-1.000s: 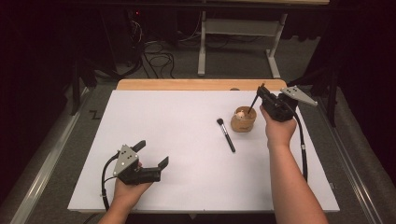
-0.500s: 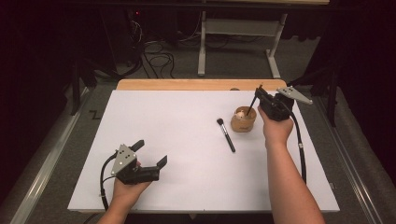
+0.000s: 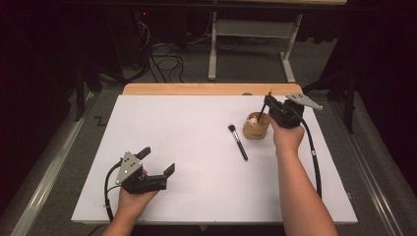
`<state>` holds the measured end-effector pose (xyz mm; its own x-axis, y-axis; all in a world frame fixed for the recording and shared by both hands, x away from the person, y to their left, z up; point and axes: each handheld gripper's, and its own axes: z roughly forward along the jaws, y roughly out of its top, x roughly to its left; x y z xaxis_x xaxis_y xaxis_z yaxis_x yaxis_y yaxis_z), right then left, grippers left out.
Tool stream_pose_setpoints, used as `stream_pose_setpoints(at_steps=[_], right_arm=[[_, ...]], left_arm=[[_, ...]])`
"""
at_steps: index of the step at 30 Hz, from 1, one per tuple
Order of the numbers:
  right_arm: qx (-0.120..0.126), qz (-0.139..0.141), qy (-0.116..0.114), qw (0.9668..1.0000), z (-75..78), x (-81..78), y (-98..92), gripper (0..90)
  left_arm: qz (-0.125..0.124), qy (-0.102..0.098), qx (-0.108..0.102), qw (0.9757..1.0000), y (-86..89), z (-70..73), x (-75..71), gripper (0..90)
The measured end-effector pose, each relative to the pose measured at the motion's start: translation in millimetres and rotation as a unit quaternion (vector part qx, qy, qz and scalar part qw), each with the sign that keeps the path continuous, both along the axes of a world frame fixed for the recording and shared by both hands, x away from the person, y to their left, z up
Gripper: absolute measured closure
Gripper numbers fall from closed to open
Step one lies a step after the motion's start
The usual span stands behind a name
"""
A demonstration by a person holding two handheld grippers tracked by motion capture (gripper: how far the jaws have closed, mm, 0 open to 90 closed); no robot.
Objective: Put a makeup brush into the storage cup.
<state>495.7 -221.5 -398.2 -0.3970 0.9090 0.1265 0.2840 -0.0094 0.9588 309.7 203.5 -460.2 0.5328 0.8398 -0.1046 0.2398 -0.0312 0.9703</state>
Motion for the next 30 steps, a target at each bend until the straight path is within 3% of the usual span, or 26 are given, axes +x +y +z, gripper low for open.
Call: stream_pose_setpoints(at_steps=[14,28,29,30], right_arm=[[-0.008,-0.002,0.022,0.9997,-11.9,1.3,0.3,85.0],[0.003,-0.010,0.040,0.9992,-18.1,7.0,-0.6,84.4],[0.002,-0.011,0.041,0.9991,-18.7,7.7,-0.8,82.3],[0.008,-0.011,0.042,0.9990,-19.2,8.2,-1.1,70.4]], left_arm=[[0.000,0.000,0.000,1.0000,-0.6,-0.5,0.3,1.1],[-0.001,0.002,-0.003,1.0000,-0.3,-1.0,0.2,1.2],[-0.001,0.002,-0.003,1.0000,-0.2,-1.0,0.3,1.2],[-0.001,0.003,-0.003,1.0000,-0.2,-1.0,0.3,1.2]])
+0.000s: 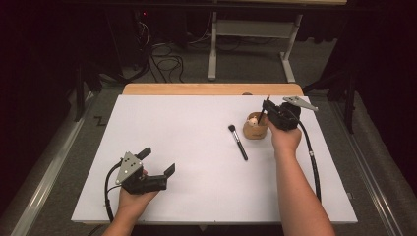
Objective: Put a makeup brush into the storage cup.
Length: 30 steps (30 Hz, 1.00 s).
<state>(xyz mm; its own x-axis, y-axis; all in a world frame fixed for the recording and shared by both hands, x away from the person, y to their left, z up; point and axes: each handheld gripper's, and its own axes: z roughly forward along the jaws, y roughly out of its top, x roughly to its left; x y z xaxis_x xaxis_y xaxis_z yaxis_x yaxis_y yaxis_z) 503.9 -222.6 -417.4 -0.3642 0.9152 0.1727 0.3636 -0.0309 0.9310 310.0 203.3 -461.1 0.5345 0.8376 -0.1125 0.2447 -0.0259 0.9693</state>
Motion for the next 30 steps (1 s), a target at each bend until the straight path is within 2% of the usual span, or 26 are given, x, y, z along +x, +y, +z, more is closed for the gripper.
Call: stream_pose_setpoints(at_steps=[3,4,5,8,10,18,30], right_arm=[[0.022,0.001,0.012,0.9997,-0.7,2.5,-3.1,40.6],[0.027,-0.004,0.015,0.9995,-0.8,2.6,-4.0,34.9],[0.022,-0.014,0.014,0.9996,-0.9,2.2,-4.4,25.5],[0.006,-0.015,0.012,0.9998,0.2,0.8,-4.7,12.2],[0.007,-0.011,0.014,0.9998,1.3,-0.1,-5.1,1.4],[-0.015,0.001,0.020,0.9997,7.3,-7.4,-9.0,0.1],[-0.021,0.019,0.020,0.9994,14.6,-19.7,-7.4,0.2]], left_arm=[[0.000,0.000,0.000,1.0000,0.2,0.1,0.1,1.2],[0.001,0.000,-0.001,1.0000,0.2,0.1,-0.1,1.1],[0.001,0.000,-0.001,1.0000,0.2,0.2,-0.1,1.1],[0.000,-0.001,-0.001,1.0000,0.0,0.2,-0.3,1.1],[0.000,-0.001,0.000,1.0000,-0.4,0.1,-0.1,1.1],[0.000,-0.001,0.003,1.0000,-1.4,0.2,-0.1,1.1],[0.001,-0.002,0.005,1.0000,-1.0,0.3,0.6,1.1]])
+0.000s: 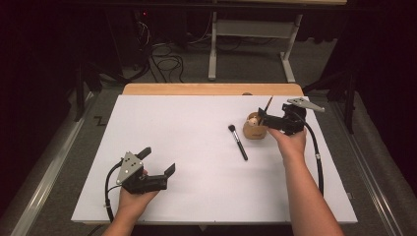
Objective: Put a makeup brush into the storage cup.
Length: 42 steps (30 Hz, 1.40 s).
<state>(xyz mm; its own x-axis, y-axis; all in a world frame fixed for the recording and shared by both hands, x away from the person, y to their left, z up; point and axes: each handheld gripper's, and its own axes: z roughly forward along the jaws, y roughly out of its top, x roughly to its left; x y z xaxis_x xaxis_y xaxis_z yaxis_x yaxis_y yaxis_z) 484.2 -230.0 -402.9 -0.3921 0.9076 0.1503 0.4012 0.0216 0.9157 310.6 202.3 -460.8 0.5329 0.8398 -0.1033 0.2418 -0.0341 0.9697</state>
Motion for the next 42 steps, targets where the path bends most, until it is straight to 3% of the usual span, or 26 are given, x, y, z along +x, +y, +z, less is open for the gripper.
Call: stream_pose_setpoints(at_steps=[23,33,42], right_arm=[[-0.003,0.023,-0.017,0.9996,-5.1,-29.6,-8.5,0.1],[-0.003,0.040,-0.024,0.9989,-8.9,-49.4,-13.8,0.2],[-0.011,0.056,-0.047,0.9973,-10.6,-75.8,-17.8,0.2]], left_arm=[[0.000,0.005,0.006,1.0000,-0.9,-2.3,2.5,1.2],[0.002,0.007,0.007,0.9999,-0.9,-2.9,2.5,1.2],[0.002,0.008,0.010,0.9999,-1.6,-3.7,2.8,1.1]])
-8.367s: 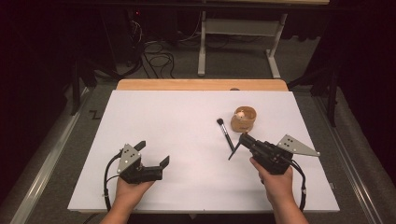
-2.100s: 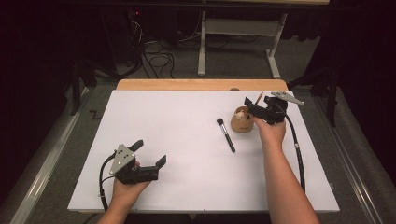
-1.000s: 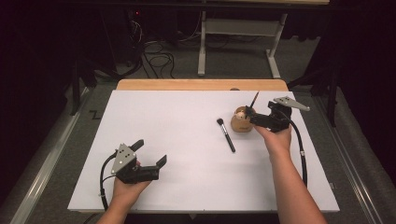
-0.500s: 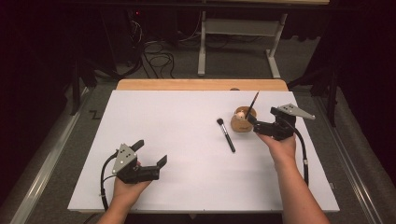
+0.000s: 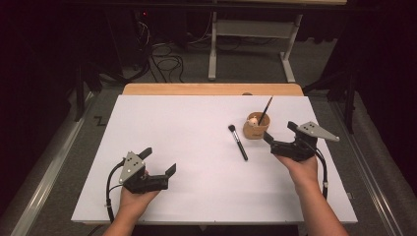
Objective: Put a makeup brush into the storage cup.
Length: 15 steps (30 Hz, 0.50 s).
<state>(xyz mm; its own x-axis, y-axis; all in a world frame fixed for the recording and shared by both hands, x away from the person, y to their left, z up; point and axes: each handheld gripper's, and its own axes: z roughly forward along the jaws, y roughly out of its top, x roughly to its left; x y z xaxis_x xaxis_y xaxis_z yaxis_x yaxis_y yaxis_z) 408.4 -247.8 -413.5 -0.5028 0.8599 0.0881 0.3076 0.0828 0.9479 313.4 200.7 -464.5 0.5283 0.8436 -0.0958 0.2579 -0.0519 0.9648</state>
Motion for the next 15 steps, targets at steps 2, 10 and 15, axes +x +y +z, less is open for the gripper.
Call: stream_pose_setpoints(at_steps=[2,10,15], right_arm=[[0.000,0.002,-0.004,1.0000,-2.9,-7.8,-1.3,0.2],[-0.004,0.014,-0.016,0.9998,-14.6,-36.2,-11.6,0.1],[-0.002,0.009,-0.019,0.9998,-22.7,-55.2,-21.9,0.2]], left_arm=[[0.000,0.000,0.000,1.0000,0.2,-0.1,0.1,1.2],[0.001,0.001,0.001,1.0000,0.1,-0.5,0.3,1.1],[0.000,0.001,0.000,1.0000,0.0,-0.5,-0.3,1.2]])
